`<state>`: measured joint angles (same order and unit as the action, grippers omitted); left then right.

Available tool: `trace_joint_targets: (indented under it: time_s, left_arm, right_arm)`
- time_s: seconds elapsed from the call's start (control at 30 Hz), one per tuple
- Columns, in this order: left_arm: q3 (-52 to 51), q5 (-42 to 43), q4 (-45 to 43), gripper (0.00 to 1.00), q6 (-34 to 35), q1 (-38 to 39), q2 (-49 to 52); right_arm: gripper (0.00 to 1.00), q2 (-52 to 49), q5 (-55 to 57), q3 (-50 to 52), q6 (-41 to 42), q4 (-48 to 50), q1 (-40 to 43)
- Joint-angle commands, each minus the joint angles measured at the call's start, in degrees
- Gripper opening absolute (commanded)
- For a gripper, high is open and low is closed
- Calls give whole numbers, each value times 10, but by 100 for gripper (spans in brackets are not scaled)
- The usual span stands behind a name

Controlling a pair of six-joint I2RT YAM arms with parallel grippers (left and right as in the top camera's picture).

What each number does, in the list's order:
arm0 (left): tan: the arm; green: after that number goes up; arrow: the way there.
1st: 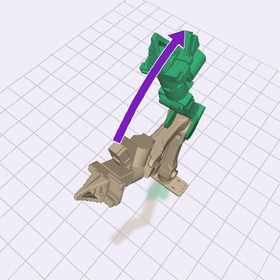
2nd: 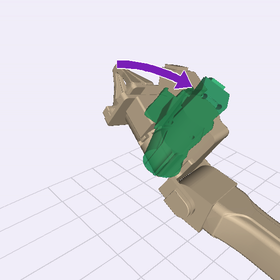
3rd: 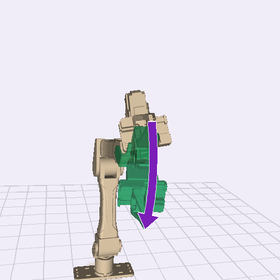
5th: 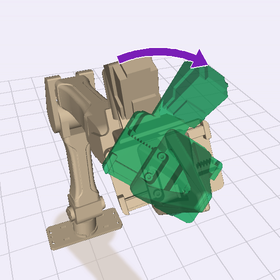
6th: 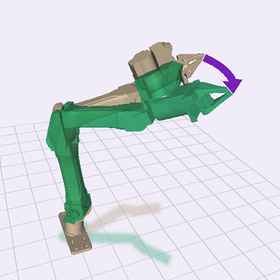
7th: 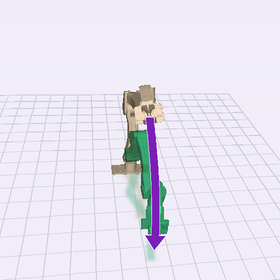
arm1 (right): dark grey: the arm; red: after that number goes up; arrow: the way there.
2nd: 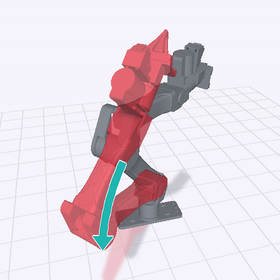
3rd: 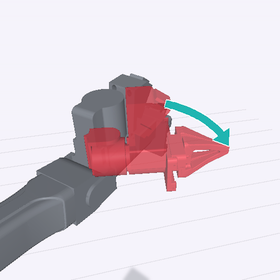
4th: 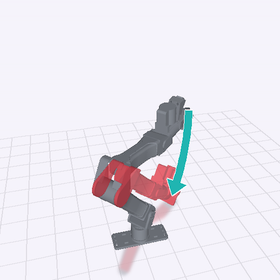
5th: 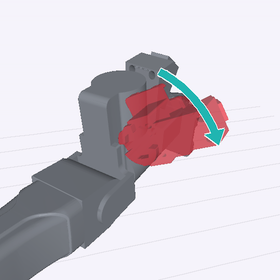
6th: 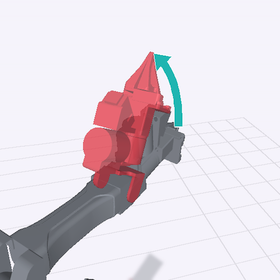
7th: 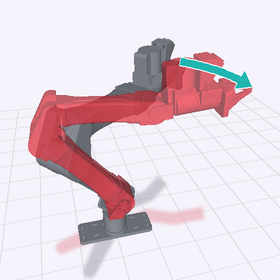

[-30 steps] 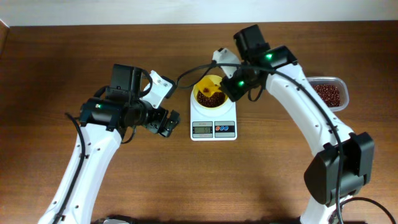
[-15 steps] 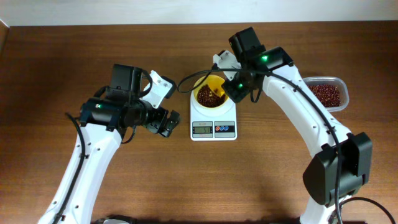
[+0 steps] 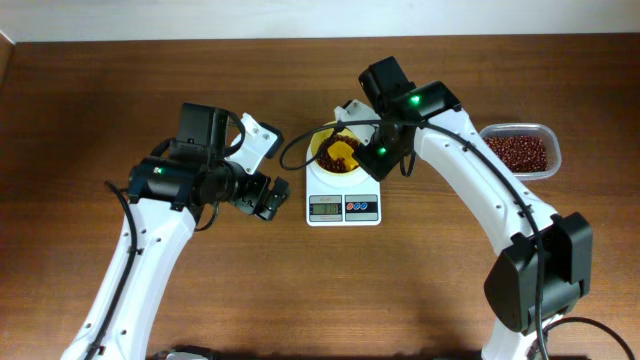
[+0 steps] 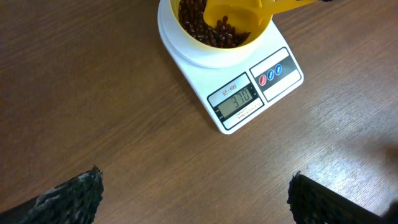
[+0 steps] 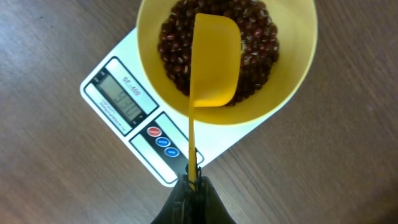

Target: Scoop item into bowl and weigh 50g on scale

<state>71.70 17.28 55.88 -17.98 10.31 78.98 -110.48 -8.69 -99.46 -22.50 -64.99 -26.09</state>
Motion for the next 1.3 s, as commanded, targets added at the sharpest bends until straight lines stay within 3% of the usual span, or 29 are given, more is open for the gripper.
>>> trace_joint_targets:
  time_s: [0.0, 0.2, 0.5, 0.87, 1.27]
  left_arm:
    - [0, -2, -1, 99, 3, -3, 0]
    - [0, -2, -1, 99, 3, -3, 0]
    - [0, -2, -1, 99, 3, -3, 0]
    - [0, -2, -1, 99, 3, -3, 0]
    - [0, -2, -1, 99, 3, -3, 0]
  right_arm:
    - [4, -5, -17, 10, -2, -6, -1]
    - [4, 0, -49, -2, 5, -6, 6]
    - [4, 0, -141, -10, 20, -7, 102]
    - [4, 0, -129, -10, 34, 61, 95]
    - [4, 37, -199, -24, 35, -2, 105]
